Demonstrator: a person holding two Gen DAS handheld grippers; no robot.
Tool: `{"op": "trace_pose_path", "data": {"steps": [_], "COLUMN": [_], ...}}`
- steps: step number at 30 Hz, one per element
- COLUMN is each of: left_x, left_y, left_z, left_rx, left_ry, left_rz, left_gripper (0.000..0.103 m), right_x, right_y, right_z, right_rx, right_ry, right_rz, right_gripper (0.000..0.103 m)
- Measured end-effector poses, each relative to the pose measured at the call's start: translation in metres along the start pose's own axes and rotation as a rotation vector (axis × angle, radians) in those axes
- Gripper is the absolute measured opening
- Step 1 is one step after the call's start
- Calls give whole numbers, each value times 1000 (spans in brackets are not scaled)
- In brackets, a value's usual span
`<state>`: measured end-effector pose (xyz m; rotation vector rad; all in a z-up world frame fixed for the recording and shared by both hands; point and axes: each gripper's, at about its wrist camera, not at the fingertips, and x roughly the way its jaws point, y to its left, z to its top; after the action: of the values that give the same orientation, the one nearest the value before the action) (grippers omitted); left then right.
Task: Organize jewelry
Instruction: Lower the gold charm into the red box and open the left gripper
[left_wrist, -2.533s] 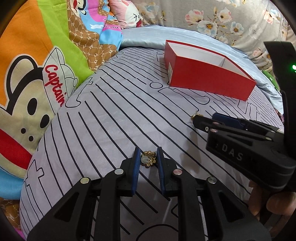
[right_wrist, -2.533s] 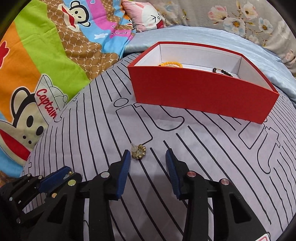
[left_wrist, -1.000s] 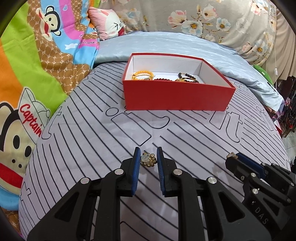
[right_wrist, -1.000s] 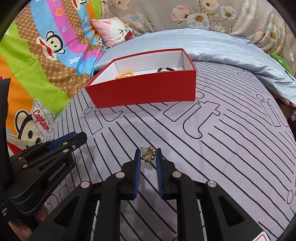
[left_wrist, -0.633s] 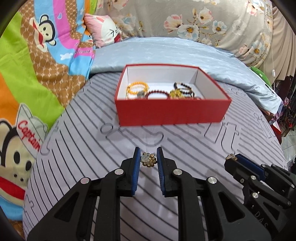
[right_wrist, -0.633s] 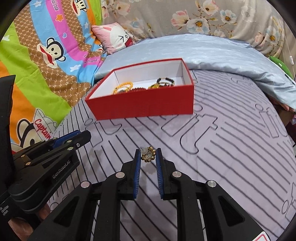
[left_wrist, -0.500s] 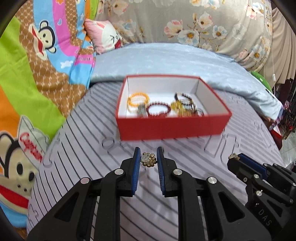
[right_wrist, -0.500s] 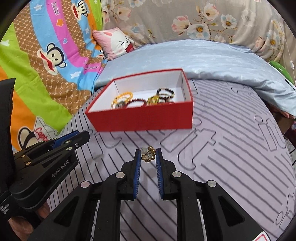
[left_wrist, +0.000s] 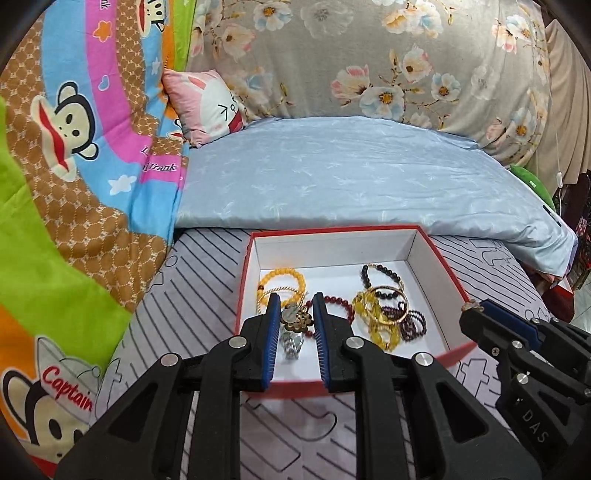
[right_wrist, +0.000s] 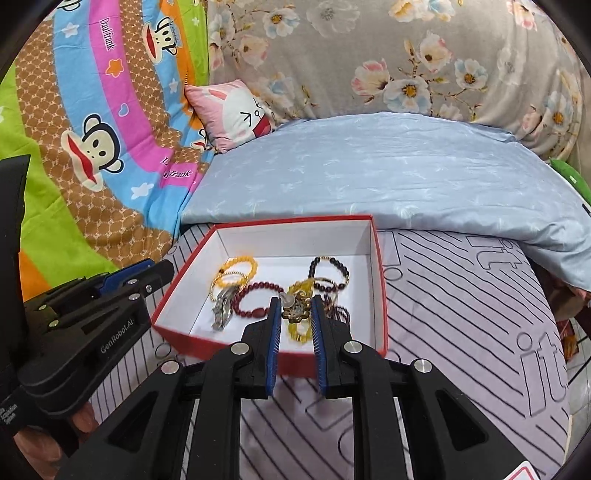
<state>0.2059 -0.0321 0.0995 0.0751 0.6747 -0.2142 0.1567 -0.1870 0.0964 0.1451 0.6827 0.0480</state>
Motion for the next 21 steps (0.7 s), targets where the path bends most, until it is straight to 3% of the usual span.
{"op": "trace_pose_path", "data": {"steps": [21], "left_x": [70], "left_y": [-13], "left_z": [19], "left_rx": [15], "left_ry": [31], "left_rz": [15], "left_gripper": [18], "right_x": [70], "right_y": [-10], "right_z": [24], "right_rx": [-3], "right_ry": [30], "right_rz": [-20], "right_gripper": [15]}}
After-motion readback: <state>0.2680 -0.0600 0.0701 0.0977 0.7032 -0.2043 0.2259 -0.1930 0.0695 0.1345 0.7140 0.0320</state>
